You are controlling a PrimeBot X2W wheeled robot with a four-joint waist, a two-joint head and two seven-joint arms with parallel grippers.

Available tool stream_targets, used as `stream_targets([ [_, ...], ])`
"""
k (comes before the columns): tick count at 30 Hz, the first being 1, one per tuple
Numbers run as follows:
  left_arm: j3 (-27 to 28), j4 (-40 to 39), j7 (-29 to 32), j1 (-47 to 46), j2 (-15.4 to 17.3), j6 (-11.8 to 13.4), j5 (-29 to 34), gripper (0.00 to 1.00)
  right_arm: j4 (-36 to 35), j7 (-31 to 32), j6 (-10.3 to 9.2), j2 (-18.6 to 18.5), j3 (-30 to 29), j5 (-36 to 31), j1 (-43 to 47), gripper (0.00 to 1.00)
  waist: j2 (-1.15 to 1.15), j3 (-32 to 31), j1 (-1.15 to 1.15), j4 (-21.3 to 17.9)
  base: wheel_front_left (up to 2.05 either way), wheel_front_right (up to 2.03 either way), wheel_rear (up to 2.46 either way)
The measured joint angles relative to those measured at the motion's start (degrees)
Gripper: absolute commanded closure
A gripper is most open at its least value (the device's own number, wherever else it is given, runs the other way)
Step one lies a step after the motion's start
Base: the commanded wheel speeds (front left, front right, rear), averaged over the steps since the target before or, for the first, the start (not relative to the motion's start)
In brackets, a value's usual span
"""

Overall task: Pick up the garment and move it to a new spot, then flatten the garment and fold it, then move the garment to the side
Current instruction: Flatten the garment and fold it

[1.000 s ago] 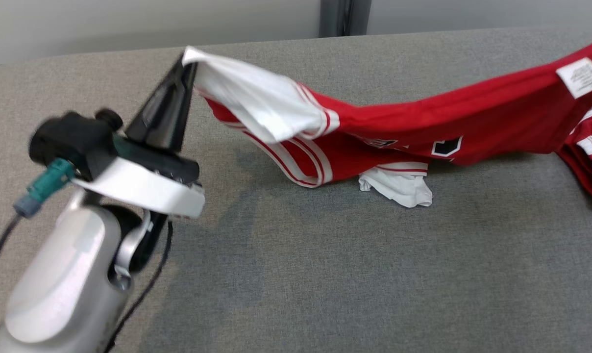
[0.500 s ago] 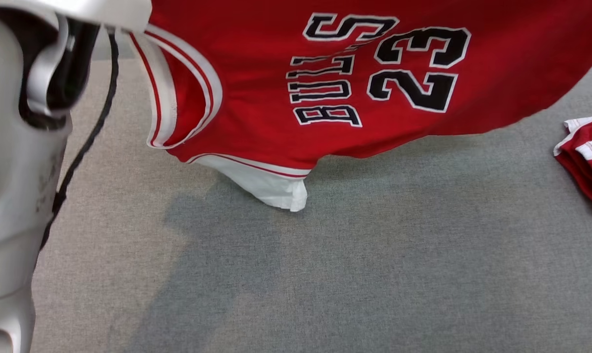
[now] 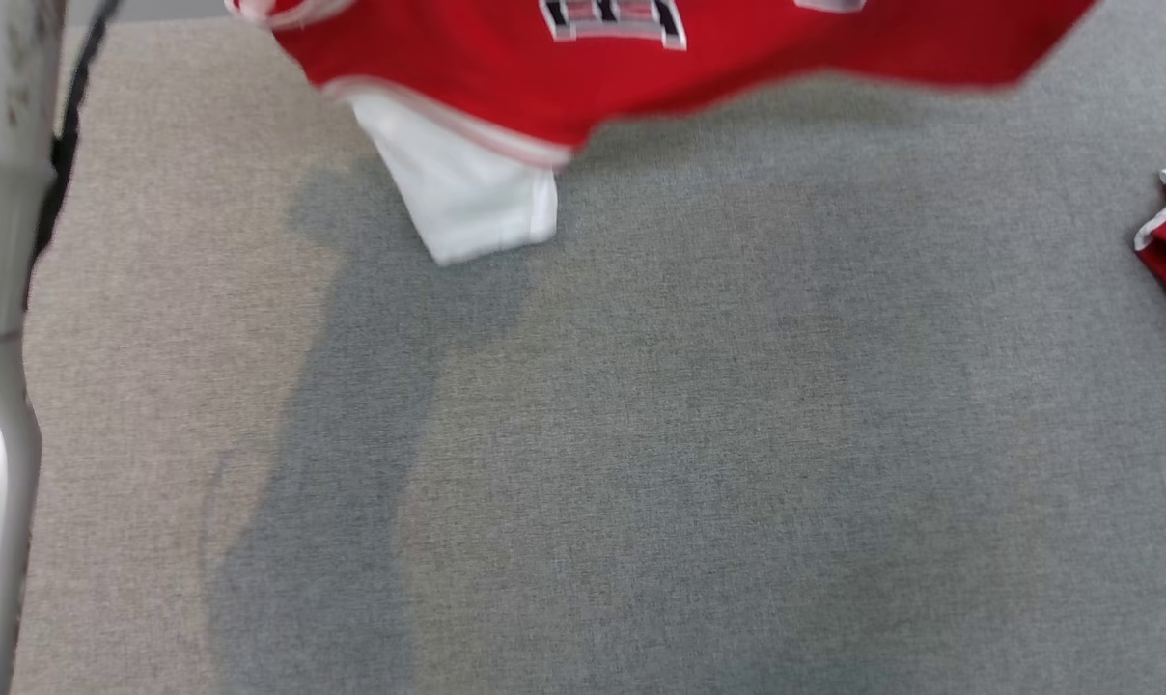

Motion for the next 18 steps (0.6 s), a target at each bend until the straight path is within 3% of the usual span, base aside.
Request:
stream_targets([
  [1,0.0,0.0,0.0,0.0,0.0,0.0,0.0,1.0,0.0,0.0,0.0,0.0,0.0,0.0,0.0,1.0,0.0,0.0,0.0,0.0,0.0,0.0,0.0],
  [5,0.35,9.46,-2.89,-5.75,-1.69,-0.18,0.38,1.0,9.35,-5.82,0.0,3.49,-0.55,-1.08,-6.93,1.0,0.0,0.93,0.0,-0.63,0.0,0.0,0.0],
  [9,0.53,18.72,-2.55,-9.9,-3.0,0.35,0.15,1.0,19.25,-7.11,-0.01,6.55,-1.09,-1.75,-12.95,1.0,0.0,2.12,0.0,-0.87,0.0,0.0,0.0],
  [11,0.47,25.83,-0.11,-9.65,-4.28,0.34,-0.99,1.0,26.61,-7.09,0.0,8.54,-0.36,-2.1,-13.74,1.0,0.0,2.63,0.0,-0.81,0.0,0.0,0.0],
  [18,0.97,36.75,4.76,-5.2,-7.01,-0.57,-4.41,1.0,37.46,-6.58,0.0,10.91,3.75,-2.59,-14.23,1.0,0.0,5.02,0.0,-0.33,0.0,0.0,0.0],
])
